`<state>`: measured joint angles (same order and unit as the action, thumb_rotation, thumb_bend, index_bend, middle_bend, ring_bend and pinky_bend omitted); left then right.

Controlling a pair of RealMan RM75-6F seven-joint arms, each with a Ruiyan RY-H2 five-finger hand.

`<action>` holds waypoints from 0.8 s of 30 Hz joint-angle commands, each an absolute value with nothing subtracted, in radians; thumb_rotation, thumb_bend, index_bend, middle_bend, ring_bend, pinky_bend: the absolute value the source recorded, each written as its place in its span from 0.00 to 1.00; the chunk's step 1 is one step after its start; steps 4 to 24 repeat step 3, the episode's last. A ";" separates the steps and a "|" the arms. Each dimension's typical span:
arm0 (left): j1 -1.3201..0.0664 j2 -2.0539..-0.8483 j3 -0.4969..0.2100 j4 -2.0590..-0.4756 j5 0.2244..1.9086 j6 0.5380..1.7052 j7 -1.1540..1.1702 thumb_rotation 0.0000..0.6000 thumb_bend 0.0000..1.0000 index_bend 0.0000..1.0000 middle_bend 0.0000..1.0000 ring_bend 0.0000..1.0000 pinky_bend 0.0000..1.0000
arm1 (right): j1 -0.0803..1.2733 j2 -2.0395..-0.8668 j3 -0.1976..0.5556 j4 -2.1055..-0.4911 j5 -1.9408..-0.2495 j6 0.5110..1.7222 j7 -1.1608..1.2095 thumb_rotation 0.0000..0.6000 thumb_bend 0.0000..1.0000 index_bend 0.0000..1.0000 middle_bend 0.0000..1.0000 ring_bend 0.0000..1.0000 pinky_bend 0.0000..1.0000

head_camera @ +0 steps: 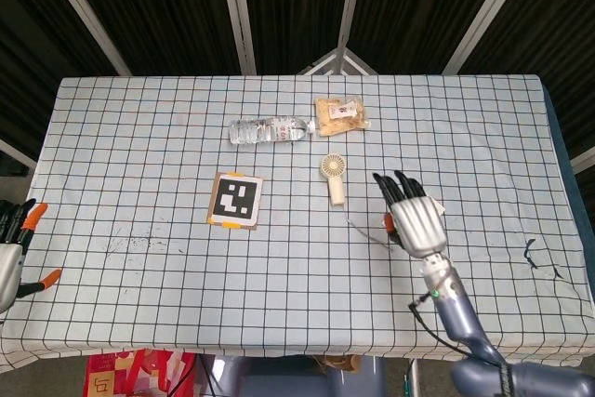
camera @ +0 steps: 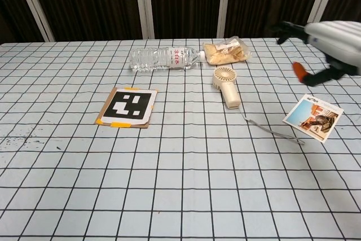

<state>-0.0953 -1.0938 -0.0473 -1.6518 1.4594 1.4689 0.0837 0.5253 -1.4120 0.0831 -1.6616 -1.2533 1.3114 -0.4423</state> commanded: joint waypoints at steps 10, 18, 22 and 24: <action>-0.090 -1.101 -0.042 -1.646 1.476 1.487 0.118 1.00 0.09 0.00 0.00 0.00 0.00 | 0.334 -1.243 -0.116 -1.738 -1.391 1.456 -0.461 1.00 0.49 0.00 0.03 0.00 0.07; -0.090 -1.101 -0.042 -1.646 1.476 1.487 0.118 1.00 0.09 0.00 0.00 0.00 0.00 | 0.334 -1.243 -0.116 -1.738 -1.391 1.456 -0.461 1.00 0.49 0.00 0.03 0.00 0.07; -0.090 -1.101 -0.042 -1.646 1.476 1.487 0.118 1.00 0.09 0.00 0.00 0.00 0.00 | 0.334 -1.243 -0.116 -1.738 -1.391 1.456 -0.461 1.00 0.49 0.00 0.03 0.00 0.07; -0.090 -1.101 -0.042 -1.646 1.476 1.487 0.118 1.00 0.09 0.00 0.00 0.00 0.00 | 0.334 -1.243 -0.116 -1.738 -1.391 1.456 -0.461 1.00 0.49 0.00 0.03 0.00 0.07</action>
